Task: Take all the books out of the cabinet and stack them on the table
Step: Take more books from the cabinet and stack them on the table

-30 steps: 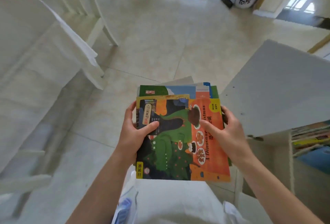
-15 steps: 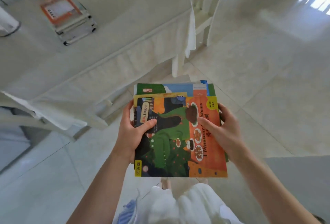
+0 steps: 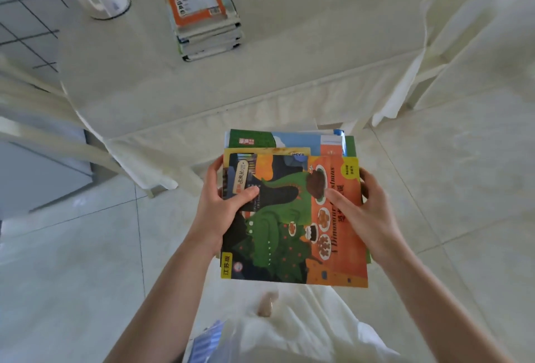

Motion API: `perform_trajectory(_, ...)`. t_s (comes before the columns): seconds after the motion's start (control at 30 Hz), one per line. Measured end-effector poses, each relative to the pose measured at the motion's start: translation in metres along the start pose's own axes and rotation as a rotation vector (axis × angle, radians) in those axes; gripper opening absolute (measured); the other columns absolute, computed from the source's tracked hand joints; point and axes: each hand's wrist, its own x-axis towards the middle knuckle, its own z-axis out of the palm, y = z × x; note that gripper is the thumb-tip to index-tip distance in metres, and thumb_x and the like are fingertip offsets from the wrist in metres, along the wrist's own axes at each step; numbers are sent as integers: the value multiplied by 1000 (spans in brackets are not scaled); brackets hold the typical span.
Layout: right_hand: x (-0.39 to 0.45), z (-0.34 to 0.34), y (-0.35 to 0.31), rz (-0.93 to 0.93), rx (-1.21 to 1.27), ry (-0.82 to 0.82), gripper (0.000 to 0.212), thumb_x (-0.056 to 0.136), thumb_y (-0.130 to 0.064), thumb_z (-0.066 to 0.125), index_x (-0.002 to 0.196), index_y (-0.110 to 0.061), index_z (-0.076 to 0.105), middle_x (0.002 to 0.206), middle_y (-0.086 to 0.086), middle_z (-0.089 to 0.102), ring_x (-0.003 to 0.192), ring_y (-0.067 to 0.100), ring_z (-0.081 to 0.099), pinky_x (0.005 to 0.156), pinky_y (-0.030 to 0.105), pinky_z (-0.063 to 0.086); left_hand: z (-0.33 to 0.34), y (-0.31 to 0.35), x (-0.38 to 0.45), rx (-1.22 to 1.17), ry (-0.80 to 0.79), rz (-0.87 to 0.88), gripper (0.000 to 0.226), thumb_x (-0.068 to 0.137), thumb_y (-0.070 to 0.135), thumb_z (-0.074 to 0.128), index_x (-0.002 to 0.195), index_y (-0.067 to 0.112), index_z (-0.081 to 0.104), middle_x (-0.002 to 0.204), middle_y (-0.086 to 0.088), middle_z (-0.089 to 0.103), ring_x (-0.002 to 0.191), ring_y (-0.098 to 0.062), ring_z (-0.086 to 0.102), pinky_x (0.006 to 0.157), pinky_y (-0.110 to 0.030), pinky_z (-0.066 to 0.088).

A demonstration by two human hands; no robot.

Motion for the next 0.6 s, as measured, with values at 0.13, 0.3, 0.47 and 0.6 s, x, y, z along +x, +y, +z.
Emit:
perform_trajectory(0.13,62,-5,-30,-33,-40,-59,39,83,-20,72,111,-32,49,89,-13,67,73,6,72,59,26,59,23,23,43,1,59,34,63,76,3,77,116,43,51,109,2,71,98,-16,71,84,-40,58)
perform_trajectory(0.3,129,-9,-66,-94,-130,-127,40,82,-23,73,115,-28,51,92,-15,67,75,1,70,63,25,56,46,46,87,-83,127,39,65,78,-1,75,126,34,48,106,0,72,94,-19,72,69,-34,59)
perform_trajectory(0.47,191,2,-95,-140,-177,-188,38,82,-23,74,113,-27,54,94,-12,69,75,-1,70,61,19,56,56,70,134,-133,180,38,67,78,-3,74,129,31,46,105,-2,73,89,-19,73,65,-34,60)
perform_trajectory(0.6,238,20,-114,-154,-188,-204,49,78,-22,77,120,-19,53,96,-13,68,80,-1,69,69,27,58,53,83,177,-159,212,28,70,77,-5,74,129,31,46,104,-4,73,90,-22,73,69,-37,60)
